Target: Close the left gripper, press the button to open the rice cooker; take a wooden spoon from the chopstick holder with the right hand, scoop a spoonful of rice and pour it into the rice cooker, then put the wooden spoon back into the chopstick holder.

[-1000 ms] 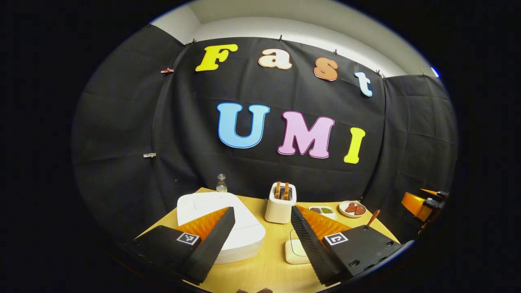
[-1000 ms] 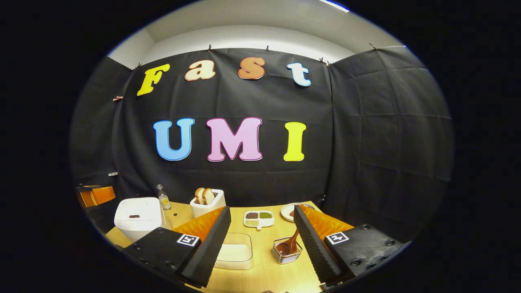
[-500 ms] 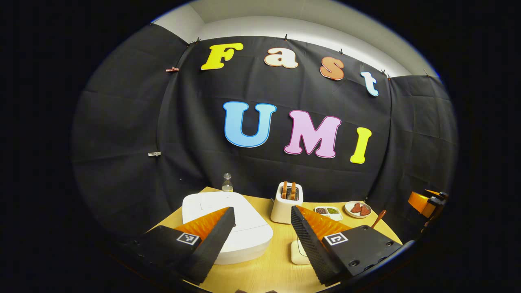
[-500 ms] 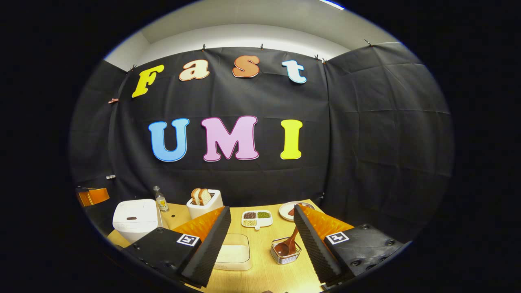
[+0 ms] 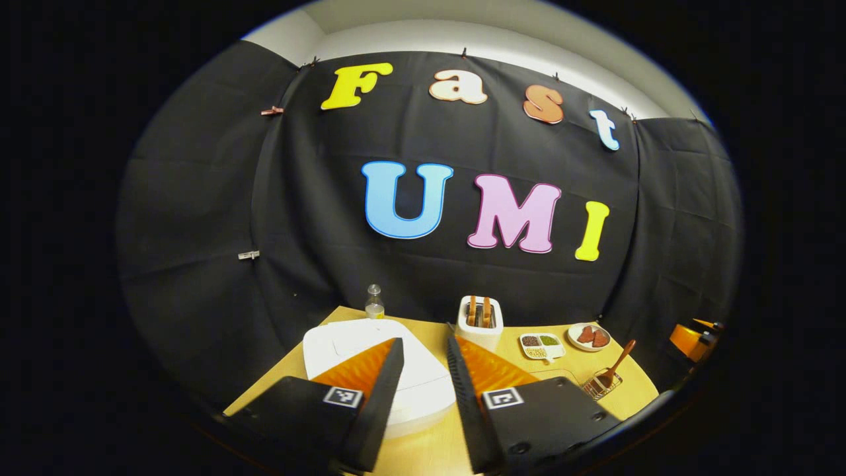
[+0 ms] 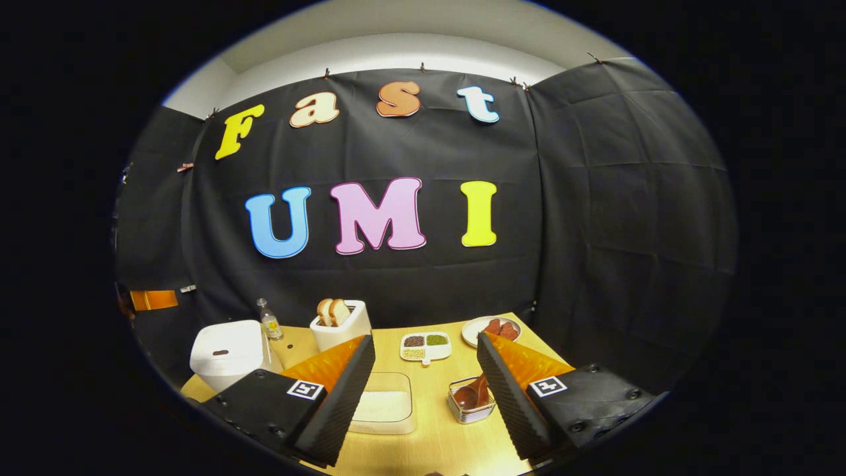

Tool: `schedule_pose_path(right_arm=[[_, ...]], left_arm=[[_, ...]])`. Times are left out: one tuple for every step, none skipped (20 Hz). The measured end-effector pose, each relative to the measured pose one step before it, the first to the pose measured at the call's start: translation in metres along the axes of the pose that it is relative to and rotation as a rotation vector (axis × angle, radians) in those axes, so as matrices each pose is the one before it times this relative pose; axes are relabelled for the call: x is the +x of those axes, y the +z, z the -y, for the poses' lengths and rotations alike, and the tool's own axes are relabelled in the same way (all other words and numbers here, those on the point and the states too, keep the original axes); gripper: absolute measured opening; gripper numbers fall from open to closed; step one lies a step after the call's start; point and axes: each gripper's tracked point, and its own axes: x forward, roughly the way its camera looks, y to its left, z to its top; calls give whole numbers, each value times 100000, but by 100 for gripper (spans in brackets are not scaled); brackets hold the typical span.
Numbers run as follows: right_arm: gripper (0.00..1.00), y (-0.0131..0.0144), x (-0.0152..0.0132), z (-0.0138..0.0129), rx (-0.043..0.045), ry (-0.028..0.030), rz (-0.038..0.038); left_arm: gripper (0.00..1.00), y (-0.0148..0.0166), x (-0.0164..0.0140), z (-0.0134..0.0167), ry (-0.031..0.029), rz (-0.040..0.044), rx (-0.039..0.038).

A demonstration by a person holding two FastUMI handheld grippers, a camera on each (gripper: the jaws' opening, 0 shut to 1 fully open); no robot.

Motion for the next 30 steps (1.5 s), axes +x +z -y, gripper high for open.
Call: schedule_pose_path(right_arm=[[97,64,-111,154,298,385,141],[96,50,-133,316,-470,-177,242],[97,43,-70,247,-1005,-473,189],[97,0,-171,361,-1048,-600,-30],[97,-178,-112,238,-570,-326,-248],[97,-178,-190,168,-78,-21,-345],[97,-108,-163,79,-50,35,-484],[97,-355,-159,224,-118,-321,-807],[97,-316,-215,218,-19,-181,-921],[96,-276,-167,136,11,85,-666],[96,-227,-190,187,-129,-265,-622],[96,-186,-156,291,-131,-259,-481],[96,-175,-53,237,-29,-295,-414],[96,-119,-37,230,183,-318,-268],[96,-117,-13,137,332,-165,-290],[96,-91,42,107,348,-107,-380],[96,-185,1,202,266,-125,-333],[96,-41,3,172,207,-235,-159],[96,-55,-56,160,74,-143,133],[96,32,-31,248,-104,-224,99],[96,-212,1,346,-235,-344,14],[96,-142,41,361,-141,-446,-159],[96,-245,-41,367,133,-345,-427],[96,-281,149,290,338,-273,-688],[96,-349,80,253,530,-188,-777],[96,-323,215,209,786,107,-886],[97,-304,175,69,636,283,-670],[96,-131,239,102,609,373,-517],[97,-99,186,141,454,492,-161],[97,16,204,205,164,279,100]], left_arm=[[45,-388,487,-280,-445,-2042,-2232],[33,-217,640,-574,546,-1606,-2043],[29,-361,852,-732,921,-1687,-1646],[21,-421,791,-791,1316,-2117,-1298],[16,-685,745,-975,2402,-1695,-1006],[9,-397,702,-638,824,-1462,-1831],[8,-634,901,-183,-1043,-1869,-1891],[7,-769,777,-186,-945,-2270,-1566],[7,-797,891,-449,-392,-2557,-1526],[6,-675,841,-264,-542,-2124,-1460],[7,-491,830,1,-624,-1774,-823],[7,-514,855,-178,-33,-1438,-595],[7,-600,1011,-405,909,-1951,-916],[7,-632,986,-56,57,-1940,-1218],[7,-461,909,109,621,-1134,161],[7,-374,736,-294,2186,-807,1174],[7,-273,836,-414,1431,-1675,795],[7,-588,422,-230,1094,-1432,-208],[7,-364,275,19,630,-1113,-319],[7,-292,206,-245,1170,-754,445],[7,-474,379,-280,1344,-1065,947],[7,-556,106,-70,268,-1605,251],[7,-12,-177,-142,-28,1040,-81],[7,-195,153,-97,-17,-672,-516],[7,52,21,-48,-251,84,-1248],[7,-31,48,-29,-121,-197,-1924],[7,-580,203,-122,-42,-2020,-2181],[7,474,-226,-51,-748,2122,-1595],[11,-471,211,19,-622,-504,-2164],[8,431,-300,-78,-372,1363,-2585]])
